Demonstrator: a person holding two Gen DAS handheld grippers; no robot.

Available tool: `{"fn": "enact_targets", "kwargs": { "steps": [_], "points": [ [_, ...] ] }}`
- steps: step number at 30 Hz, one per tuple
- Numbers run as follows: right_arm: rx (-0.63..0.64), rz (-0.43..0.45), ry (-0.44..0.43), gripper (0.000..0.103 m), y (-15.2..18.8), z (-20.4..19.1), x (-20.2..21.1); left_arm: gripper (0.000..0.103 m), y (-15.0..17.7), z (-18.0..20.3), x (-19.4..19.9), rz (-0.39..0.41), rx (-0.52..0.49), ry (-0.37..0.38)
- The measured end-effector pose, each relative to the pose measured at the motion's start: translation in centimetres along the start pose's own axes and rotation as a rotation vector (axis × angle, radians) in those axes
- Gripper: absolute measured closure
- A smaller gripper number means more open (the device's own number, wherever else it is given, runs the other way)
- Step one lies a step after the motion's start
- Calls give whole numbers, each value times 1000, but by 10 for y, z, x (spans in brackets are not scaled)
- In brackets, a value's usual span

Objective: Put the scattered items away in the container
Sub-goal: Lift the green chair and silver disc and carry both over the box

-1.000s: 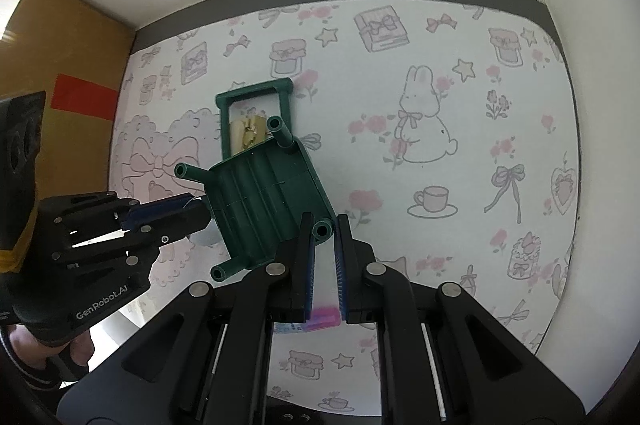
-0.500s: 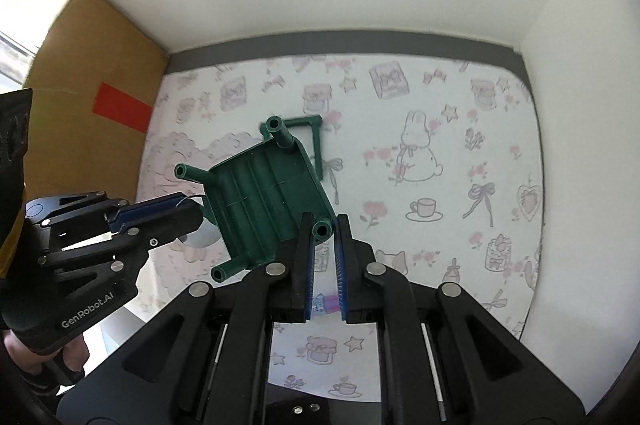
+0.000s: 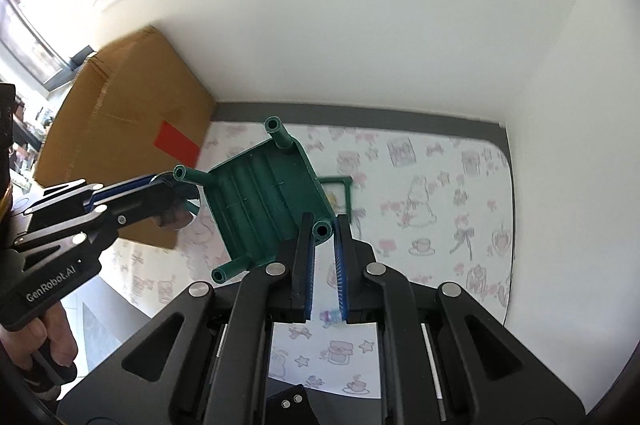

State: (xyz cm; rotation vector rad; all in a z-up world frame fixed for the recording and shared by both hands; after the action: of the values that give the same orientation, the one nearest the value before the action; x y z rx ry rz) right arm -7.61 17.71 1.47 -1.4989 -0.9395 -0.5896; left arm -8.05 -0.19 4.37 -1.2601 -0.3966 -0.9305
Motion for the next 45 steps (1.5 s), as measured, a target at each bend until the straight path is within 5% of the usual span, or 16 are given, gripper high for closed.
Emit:
{"fn": "enact_targets", "kwargs": {
  "steps": [23,45],
  "points": [
    [198,100,-134,94,-75,-140,6,92,-47,-107,103,227,165,-141],
    [330,53,-233,94,-100,-285,-62,92,-25,-255,136,218,294,-264]
  ]
}}
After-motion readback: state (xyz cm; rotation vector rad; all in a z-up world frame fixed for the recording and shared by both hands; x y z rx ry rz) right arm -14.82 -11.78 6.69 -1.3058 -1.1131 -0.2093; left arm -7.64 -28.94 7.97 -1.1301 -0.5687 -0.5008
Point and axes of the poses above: each gripper's, at about its wrist camera, not at the fingertips, and x roughly against the way its jaws point, z to its right, y to its underside, the point moved 4 cm from there along -x, roughly the way its jaws point, and after that the axes turned 10 degrees about z, right-handed, at the moved point
